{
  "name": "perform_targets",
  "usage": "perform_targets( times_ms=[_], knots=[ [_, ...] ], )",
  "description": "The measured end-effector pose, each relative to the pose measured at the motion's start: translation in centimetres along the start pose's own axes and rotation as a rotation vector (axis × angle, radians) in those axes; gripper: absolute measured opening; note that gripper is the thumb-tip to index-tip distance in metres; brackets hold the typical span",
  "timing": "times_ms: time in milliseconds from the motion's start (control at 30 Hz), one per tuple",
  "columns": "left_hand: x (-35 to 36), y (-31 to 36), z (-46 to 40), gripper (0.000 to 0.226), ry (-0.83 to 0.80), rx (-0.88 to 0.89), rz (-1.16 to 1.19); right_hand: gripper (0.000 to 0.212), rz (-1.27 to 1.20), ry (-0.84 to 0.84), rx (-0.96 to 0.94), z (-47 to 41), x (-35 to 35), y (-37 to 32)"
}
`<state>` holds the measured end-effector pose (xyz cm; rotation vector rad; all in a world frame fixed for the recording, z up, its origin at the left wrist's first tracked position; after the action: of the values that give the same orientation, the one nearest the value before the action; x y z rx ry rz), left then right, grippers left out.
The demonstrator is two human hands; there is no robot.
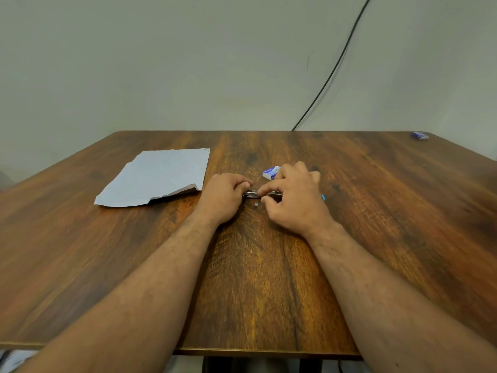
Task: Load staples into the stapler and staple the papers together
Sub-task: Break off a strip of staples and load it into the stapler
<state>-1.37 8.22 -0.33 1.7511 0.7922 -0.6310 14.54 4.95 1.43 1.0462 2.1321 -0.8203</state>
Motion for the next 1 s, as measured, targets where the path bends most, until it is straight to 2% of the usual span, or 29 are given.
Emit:
perform_targets(
  times_ms=[133,400,467,633,767,867,1000],
  knots=[
    [-0.2,0.0,0.1,0.031,0.029,0.014,-0.03,0.025,0.109,-0.097,-0.043,0.0,0.3,-0.6],
    [-0.3,0.4,0.3,0.041,0.045,0.038,-0.104,0.019,0.146,-0.074,-0.131,0.0,0.7,-1.1],
    [-0.5,0.7,0.5,0.044,0.05,0.037,-0.101,0.016,0.081,0.005,-0.081,-0.1,0.6,-0.9],
    [-1.4,2.0,1.2,0.047,0.139,0.041,-0.094,0.007,-0.19,0.273,0.24,-0.3,-1.0,1.1],
    [-1.6,3.9,0.0,0.036,0.175,0.048,-0.044,0.012,-0.243,0.266,0.291,-0.4,-1.1,1.8],
    [-0.4,5.6,-2.5,0.032,0.096,0.07,-0.091,0.015,-0.254,0.248,0.286,-0.5,-0.9,1.9],
    [1.5,6.3,-5.3,0.029,0.001,0.016,-0.121,0.016,-0.279,0.246,0.292,-0.4,-1.0,2.2]
  ],
)
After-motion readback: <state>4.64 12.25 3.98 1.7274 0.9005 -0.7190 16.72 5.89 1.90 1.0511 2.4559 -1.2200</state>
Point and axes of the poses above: each hand's wrist, its own z-axis away from the middle knuckle, its own x-axis out of the palm, y = z × x, the point moved 4 cm from there along -z, towards the middle knuckle, and after that the axes turned 2 degrees about -z, right-handed, at the moved point
